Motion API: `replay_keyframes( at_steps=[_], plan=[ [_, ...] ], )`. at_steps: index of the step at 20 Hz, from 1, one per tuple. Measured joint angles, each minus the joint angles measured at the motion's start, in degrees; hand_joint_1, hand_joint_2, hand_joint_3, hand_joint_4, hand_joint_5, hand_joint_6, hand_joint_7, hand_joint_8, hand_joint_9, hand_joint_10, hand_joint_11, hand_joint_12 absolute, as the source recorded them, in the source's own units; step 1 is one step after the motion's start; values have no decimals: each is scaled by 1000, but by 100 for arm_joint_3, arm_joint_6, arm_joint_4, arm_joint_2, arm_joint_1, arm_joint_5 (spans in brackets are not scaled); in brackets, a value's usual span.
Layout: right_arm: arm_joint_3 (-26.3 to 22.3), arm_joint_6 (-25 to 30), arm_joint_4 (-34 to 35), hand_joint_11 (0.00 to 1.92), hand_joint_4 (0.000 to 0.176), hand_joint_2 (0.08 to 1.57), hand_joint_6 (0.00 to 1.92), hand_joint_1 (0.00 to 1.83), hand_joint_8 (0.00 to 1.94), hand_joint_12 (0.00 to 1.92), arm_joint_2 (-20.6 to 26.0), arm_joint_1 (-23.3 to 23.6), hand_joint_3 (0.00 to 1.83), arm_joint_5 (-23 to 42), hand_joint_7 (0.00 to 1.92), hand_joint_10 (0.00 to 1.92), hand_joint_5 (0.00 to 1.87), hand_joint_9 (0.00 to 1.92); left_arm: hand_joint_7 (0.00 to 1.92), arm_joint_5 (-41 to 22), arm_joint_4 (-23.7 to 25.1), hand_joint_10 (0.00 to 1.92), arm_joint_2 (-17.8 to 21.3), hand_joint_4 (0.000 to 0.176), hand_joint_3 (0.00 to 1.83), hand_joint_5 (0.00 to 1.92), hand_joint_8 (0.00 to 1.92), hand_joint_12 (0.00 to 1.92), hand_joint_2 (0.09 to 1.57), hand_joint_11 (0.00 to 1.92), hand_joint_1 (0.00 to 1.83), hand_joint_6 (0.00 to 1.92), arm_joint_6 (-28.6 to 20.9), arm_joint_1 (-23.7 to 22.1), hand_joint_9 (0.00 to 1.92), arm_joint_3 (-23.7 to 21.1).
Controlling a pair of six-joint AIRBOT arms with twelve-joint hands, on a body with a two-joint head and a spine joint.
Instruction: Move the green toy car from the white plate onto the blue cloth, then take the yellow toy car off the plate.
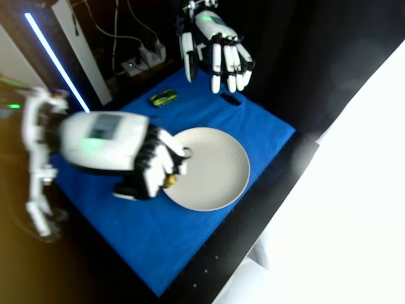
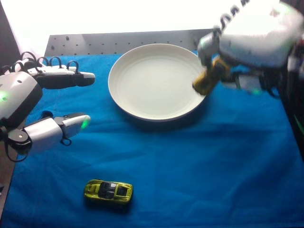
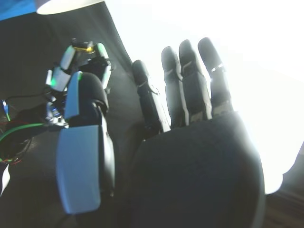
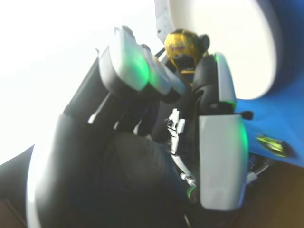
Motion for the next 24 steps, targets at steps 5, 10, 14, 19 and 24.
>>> replay_keyframes(
  at_steps=[5,10,14,19,24],
  plan=[
    [-638,0,-22,1158,0,1092,793,1261,1007,1569,334,-651,0,428,1151,1146,1000,1272,479,-15,-85,0,11,147,0,620,0,934,1163,0,729,0,0,101,412,-13],
    [-1156,0,-24,928,0,1044,529,1286,901,1492,555,-1300,0,437,1152,1129,1203,1080,506,-28,-101,7,11,139,0,618,8,936,1163,0,707,3,0,107,421,-17],
    [-1220,177,-20,678,0,1057,690,1261,983,1543,555,-1495,5,533,1059,1111,1156,1005,495,-26,-131,5,11,136,4,616,1,953,1177,0,692,1,2,118,423,-52],
    [-1224,188,-20,435,0,1005,796,1253,1062,1674,542,-1513,0,581,773,1312,849,610,506,-39,-129,3,11,122,1,632,1,942,1177,0,735,4,2,118,430,-52],
    [-1244,188,0,207,0,911,558,1120,554,1603,544,-1513,0,621,602,922,647,443,508,-44,-142,3,11,118,0,658,1,966,1179,0,776,8,2,118,437,-52]
  ],
)
